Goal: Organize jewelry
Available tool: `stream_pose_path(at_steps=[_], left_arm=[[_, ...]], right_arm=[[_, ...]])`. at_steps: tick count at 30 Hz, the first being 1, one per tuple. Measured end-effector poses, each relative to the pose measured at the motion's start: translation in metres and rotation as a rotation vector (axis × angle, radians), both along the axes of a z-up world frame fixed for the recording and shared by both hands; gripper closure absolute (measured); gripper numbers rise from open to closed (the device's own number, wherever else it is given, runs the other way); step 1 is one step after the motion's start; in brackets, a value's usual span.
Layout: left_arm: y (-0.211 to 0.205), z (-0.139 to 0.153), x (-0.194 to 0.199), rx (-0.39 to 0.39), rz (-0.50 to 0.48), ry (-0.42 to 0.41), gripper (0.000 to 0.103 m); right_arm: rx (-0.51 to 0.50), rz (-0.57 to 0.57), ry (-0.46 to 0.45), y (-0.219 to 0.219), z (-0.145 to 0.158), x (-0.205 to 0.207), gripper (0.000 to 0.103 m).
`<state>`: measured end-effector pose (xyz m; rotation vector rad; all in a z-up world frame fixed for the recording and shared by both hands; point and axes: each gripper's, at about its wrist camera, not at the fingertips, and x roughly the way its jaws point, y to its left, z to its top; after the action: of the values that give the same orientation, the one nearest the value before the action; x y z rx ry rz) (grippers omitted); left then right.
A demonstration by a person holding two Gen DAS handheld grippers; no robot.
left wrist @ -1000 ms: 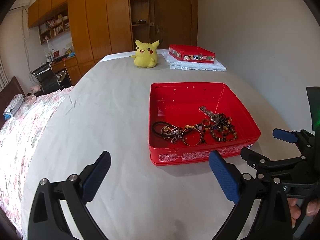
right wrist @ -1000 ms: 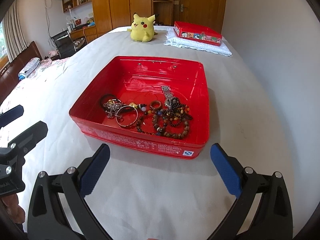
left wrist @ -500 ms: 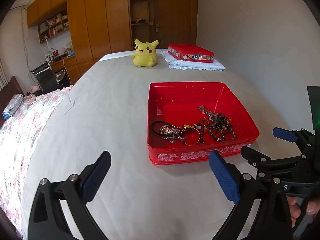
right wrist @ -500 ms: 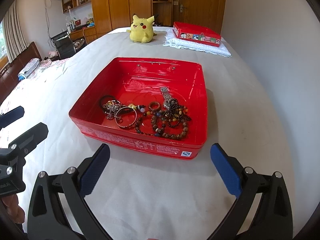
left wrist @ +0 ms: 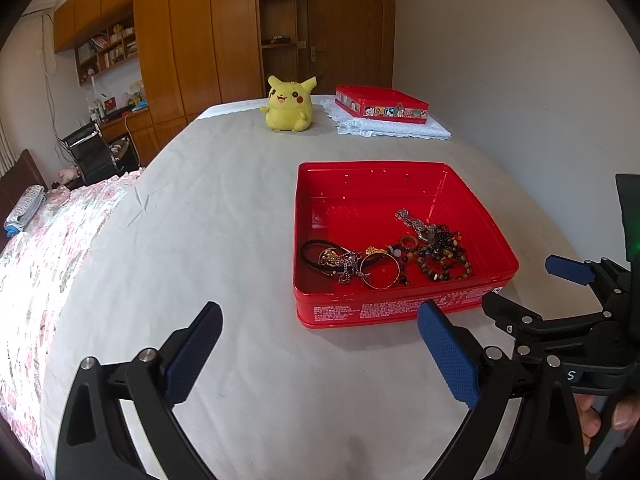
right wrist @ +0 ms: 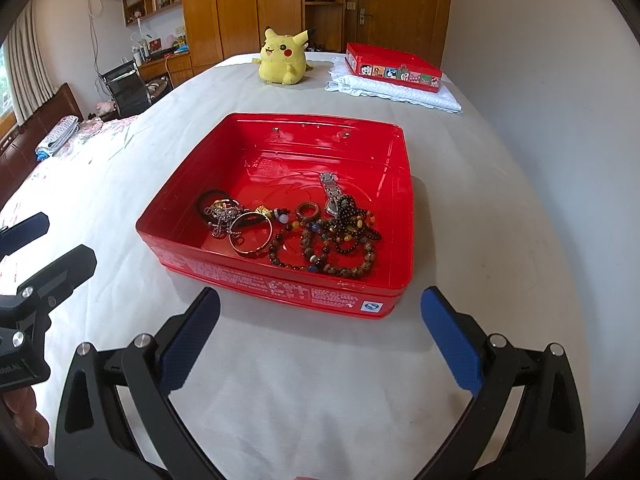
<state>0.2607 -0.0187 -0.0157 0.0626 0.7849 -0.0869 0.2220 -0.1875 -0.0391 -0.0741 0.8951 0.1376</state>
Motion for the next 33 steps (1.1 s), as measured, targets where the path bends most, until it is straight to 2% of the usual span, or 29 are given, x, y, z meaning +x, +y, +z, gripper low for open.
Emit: stream_pose_path(at_steps=[33], left_arm=[[-0.0013,-0.0019,0.0005,-0.007,-0.002,0.013,0.005]], right_arm=[[0.000,-0.001,0.001,0.0006,0.0005,0.0007,0.003]])
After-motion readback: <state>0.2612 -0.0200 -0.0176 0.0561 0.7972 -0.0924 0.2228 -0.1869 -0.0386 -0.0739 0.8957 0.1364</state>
